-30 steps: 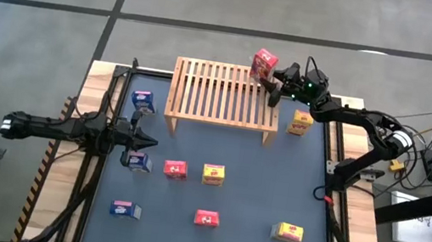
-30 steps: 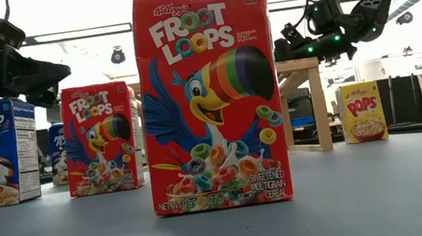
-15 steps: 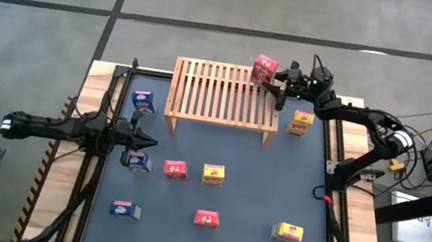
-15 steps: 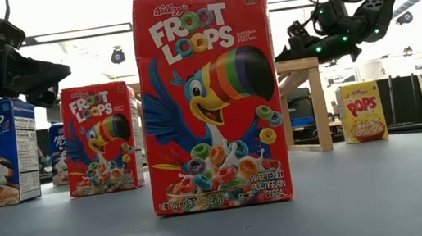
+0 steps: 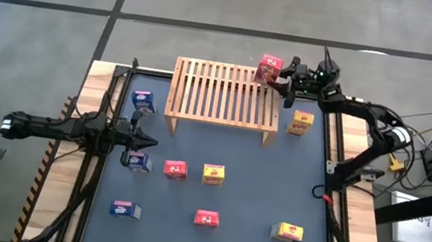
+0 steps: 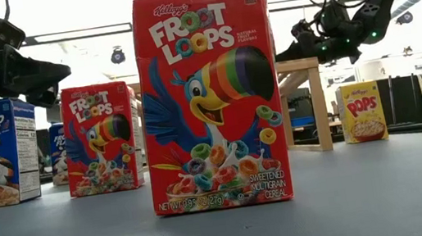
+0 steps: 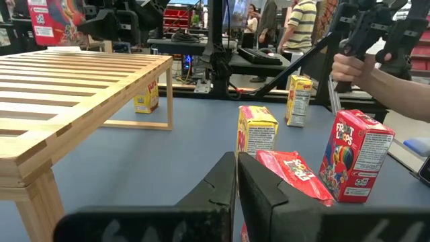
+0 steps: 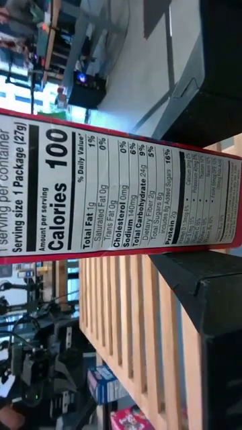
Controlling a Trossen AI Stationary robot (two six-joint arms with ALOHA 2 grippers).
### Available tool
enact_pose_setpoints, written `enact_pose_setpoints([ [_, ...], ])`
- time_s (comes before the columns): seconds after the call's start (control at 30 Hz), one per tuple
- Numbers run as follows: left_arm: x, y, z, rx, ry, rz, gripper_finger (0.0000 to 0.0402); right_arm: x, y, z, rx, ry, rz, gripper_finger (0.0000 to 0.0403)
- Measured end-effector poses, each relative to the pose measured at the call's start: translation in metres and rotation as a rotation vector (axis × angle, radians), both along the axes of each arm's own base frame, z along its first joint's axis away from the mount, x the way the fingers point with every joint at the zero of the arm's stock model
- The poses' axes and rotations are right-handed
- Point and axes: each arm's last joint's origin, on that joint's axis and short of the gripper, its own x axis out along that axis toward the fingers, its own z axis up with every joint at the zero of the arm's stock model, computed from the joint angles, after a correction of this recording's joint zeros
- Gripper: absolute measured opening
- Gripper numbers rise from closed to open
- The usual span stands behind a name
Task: Stack cereal on shelf
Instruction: Put the top right red cereal box on the shelf
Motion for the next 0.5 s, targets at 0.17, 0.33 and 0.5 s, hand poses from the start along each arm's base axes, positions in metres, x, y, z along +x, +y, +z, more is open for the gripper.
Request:
enact_pose_setpoints([
  [0.17, 0.000, 0.000, 0.000, 0.000, 0.000, -0.001, 0.0000, 0.001, -0.004, -0.009, 0.020, 0.014, 0.003, 0.0203],
  [0.33, 0.000, 0.000, 0.000, 0.000, 0.000, 0.000, 0.0000, 0.002, -0.006, -0.014, 0.031, 0.019, 0.003, 0.0203],
  [0.5, 0.000, 0.000, 0.000, 0.000, 0.000, 0.000, 0.0000, 0.002, -0.007, -0.015, 0.037, 0.019, -0.004, 0.0203],
])
